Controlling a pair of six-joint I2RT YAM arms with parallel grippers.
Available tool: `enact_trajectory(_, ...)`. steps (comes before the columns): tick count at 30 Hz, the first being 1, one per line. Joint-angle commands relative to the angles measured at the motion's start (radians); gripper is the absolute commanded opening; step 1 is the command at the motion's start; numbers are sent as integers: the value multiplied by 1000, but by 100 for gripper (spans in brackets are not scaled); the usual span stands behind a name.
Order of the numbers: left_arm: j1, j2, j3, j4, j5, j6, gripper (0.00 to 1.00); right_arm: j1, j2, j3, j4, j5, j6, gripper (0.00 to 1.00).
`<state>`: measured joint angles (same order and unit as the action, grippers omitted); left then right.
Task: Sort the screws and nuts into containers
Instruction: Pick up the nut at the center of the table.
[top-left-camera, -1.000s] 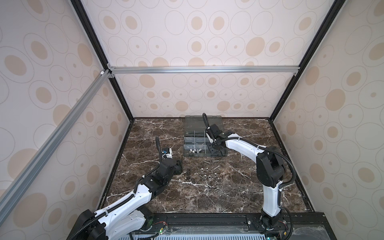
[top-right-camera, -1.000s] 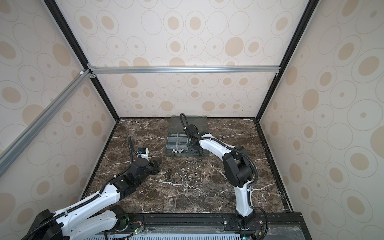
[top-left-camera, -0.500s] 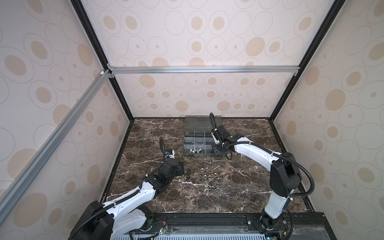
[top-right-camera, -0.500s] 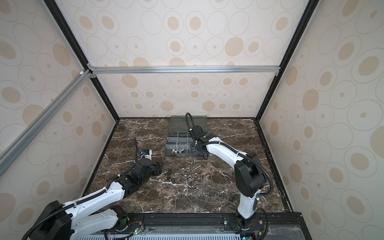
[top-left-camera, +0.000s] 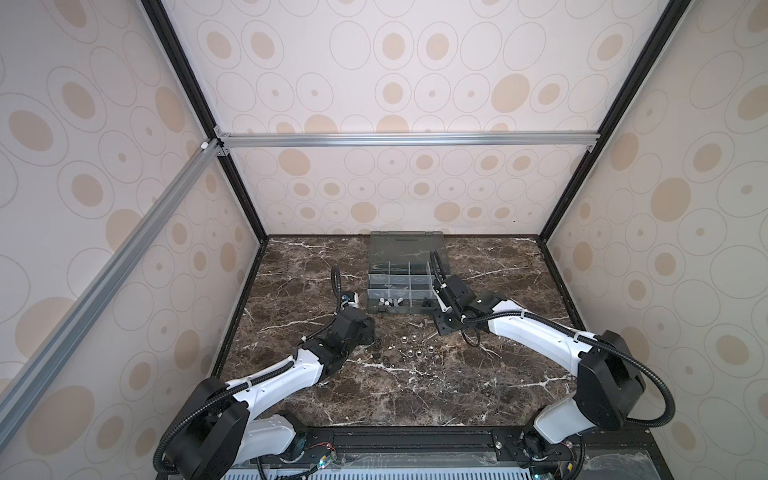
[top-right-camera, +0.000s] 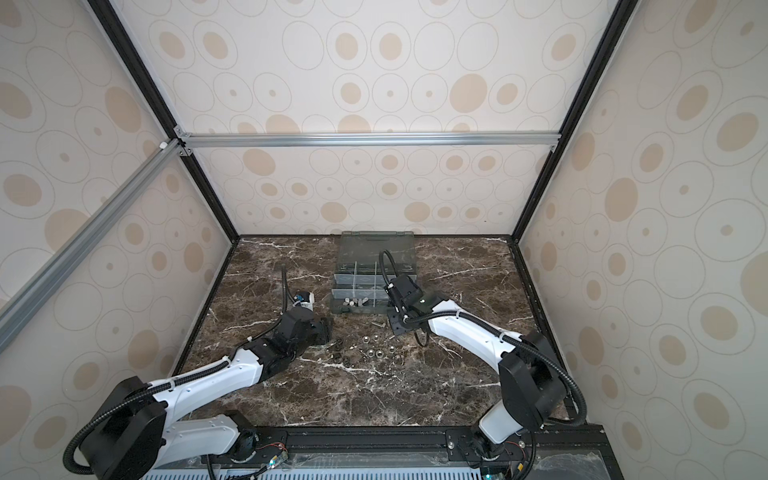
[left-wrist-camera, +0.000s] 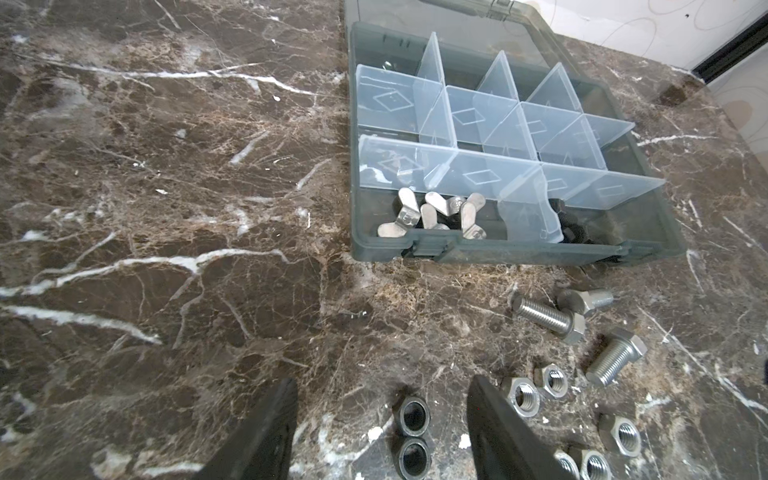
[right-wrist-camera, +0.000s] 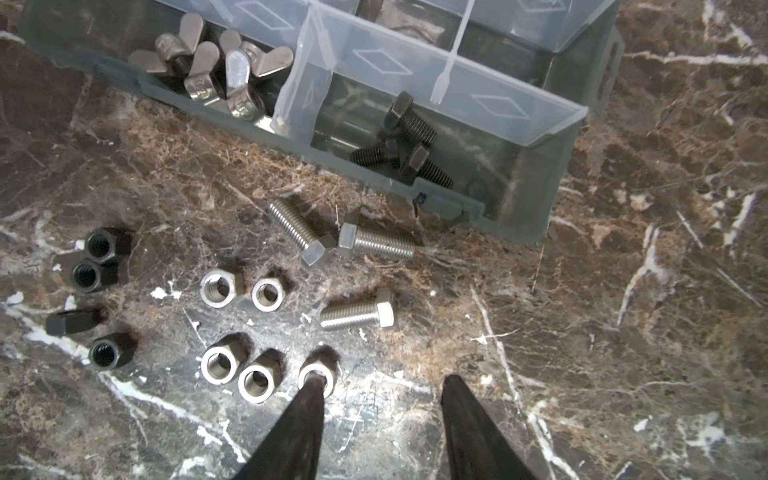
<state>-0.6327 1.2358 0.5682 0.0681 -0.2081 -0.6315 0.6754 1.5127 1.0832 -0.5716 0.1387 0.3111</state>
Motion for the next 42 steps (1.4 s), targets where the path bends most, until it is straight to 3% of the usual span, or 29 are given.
enact_trajectory(1, 10, 27, 56, 17, -12, 36, 65, 22, -53, -36, 49, -9, 41, 51)
enact_trajectory(12, 23, 191, 245, -174, 52, 117, 64, 37, -31, -28, 27, -12, 106, 53)
enact_trajectory(26, 21, 189, 165, -133, 128, 103, 63, 73, 7, -16, -61, 8, 171, 53)
enact_trajectory(42, 16, 204, 130, -110, 181, 125, 57, 99, -59, -52, -90, 32, 248, 53)
